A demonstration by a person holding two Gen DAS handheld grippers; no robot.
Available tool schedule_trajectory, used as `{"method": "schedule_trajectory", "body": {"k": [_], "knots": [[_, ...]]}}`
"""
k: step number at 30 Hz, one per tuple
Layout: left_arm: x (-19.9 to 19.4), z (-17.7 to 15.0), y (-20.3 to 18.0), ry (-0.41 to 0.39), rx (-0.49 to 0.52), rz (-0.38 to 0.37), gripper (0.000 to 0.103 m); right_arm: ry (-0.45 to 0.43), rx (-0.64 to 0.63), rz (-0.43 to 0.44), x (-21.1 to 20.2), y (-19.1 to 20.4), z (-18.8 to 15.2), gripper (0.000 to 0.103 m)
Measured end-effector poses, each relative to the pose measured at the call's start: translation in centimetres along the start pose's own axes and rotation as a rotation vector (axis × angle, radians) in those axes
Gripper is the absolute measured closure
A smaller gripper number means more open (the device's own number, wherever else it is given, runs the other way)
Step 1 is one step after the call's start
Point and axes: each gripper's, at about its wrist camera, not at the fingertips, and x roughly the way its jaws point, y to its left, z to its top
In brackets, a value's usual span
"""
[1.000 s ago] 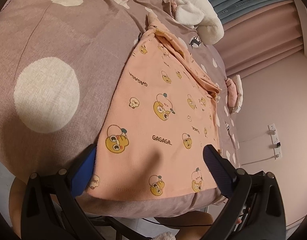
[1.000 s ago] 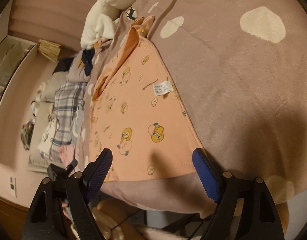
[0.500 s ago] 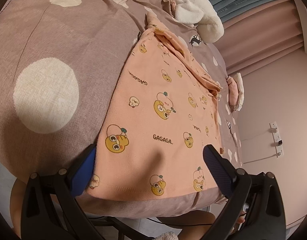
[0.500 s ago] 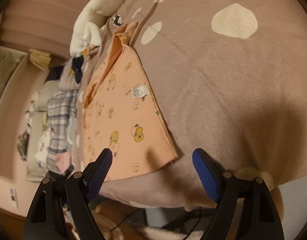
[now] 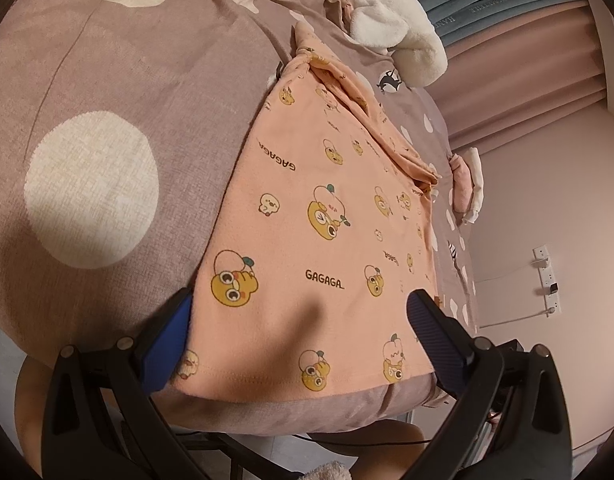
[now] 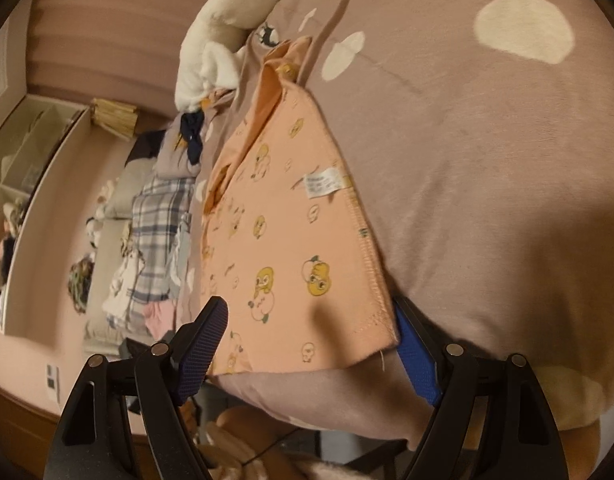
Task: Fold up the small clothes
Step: 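Grasp the hem edge of the peach garment with both grippers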
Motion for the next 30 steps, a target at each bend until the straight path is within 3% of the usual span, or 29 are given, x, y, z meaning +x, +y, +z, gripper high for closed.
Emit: {"method": "schedule_trajectory", "body": {"k": [7, 14, 18, 20, 23, 26, 28, 30], "knots": [[-0.5, -0.3, 0.0, 0.067, -0.034, 0.027, 0.006, 0.003, -0.033, -0.013, 0.8, 0.6, -0.1, 0.02], [-1.7, -0.1, 2.5, 0.091, -0.128, 0.007, 0.045, -0.001, -0.026, -0.013, 0.7, 0.2, -0.1, 0.025], [-2.1, 0.0, 3.3, 0.089, -0.156, 0.049, 0.079, -0.016, -0.023, -0.056, 0.7, 0.1, 0.0, 0.043], [-2.1, 0.0, 3.3, 0.084, -0.148, 0.072, 0.086, -0.024, -0.019, -0.077, 0.7, -0.1, 0.0, 0.05], [-2.2, 0.0, 3.0, 0.081, -0.122, 0.091, 0.088, -0.023, -0.041, -0.09, 0.7, 0.0, -0.1, 0.052], [-2.0, 0.1, 2.9, 0.064, -0.118, 0.119, 0.098, -0.029, -0.079, -0.148, 1.0, 0.5, -0.2, 0.062], [-2.0, 0.2, 3.1, 0.049, -0.124, 0.111, 0.098, -0.036, -0.083, -0.19, 1.2, 0.4, -0.1, 0.085], [-2.0, 0.2, 3.3, 0.043, -0.122, 0.104, 0.098, -0.036, -0.075, -0.221, 1.4, 0.0, 0.0, 0.095]]}}
